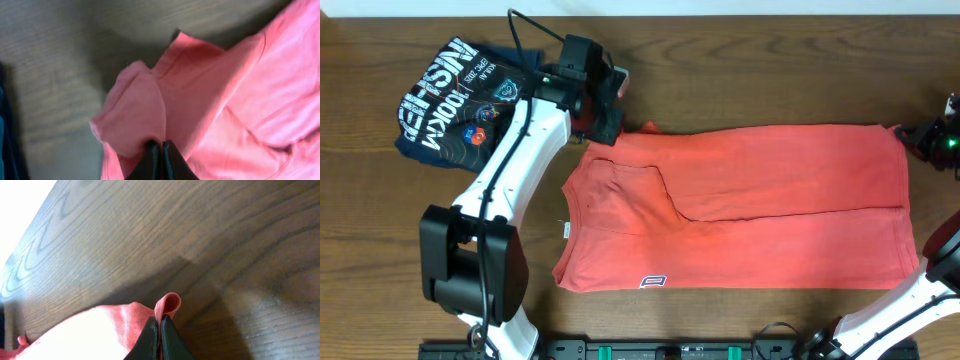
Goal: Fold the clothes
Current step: 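Pull the top edge taut between both grippers, left down, right right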
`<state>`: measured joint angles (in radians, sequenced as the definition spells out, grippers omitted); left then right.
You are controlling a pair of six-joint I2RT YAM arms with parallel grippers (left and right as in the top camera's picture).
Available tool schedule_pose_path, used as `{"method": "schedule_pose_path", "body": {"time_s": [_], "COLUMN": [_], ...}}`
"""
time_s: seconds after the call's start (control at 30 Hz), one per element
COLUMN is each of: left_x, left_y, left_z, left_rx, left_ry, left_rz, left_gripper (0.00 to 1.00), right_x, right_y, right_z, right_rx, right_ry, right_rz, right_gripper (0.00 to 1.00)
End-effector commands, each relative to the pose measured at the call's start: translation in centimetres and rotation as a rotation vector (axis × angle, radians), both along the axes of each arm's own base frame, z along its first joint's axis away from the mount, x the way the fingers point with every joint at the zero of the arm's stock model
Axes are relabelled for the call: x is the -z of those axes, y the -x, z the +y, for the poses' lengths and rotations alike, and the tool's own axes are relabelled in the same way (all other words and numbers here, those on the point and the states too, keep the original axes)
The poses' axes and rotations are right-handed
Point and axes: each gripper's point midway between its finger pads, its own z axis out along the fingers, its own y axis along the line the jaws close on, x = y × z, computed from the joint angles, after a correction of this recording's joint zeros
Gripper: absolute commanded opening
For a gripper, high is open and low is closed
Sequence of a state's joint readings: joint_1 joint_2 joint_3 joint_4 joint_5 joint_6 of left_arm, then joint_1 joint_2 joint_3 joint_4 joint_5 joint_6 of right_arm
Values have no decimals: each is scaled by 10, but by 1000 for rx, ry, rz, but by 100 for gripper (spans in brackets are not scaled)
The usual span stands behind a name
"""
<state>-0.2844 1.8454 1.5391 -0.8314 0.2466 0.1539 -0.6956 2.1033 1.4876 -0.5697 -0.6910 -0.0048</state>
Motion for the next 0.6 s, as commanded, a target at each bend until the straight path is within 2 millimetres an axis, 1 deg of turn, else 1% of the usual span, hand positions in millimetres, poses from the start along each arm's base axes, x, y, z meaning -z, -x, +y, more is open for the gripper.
{"method": "schedule_pose_path", "body": {"time_s": [0.0,0.07,0.17,0.27,0.4,0.57], "left_x": [-6,-2,2,4,6,8], "left_y": [9,19,33,39,48,67], "left_z": [9,17,22,29,36,42], "left_rx": [-17,-25,-24,-34,-48,-50], "left_ry": [-42,-77,-98,-129,-153,-176], "left_rz": [12,59,117,144,185,263], "left_gripper": [6,6,6,6,6,6], "right_x": [-6,0,-2,-5,-1,5], "right_y": [12,22,25,27,36,50], "right_z": [-22,-30,-31,-31,-32,-38], "right_rx": [47,74,79,80,88,118], "right_ry": [81,102,77,47,35,32], "right_rz": [39,89,80,65,100,153], "right_gripper": [1,1,1,1,1,1]}}
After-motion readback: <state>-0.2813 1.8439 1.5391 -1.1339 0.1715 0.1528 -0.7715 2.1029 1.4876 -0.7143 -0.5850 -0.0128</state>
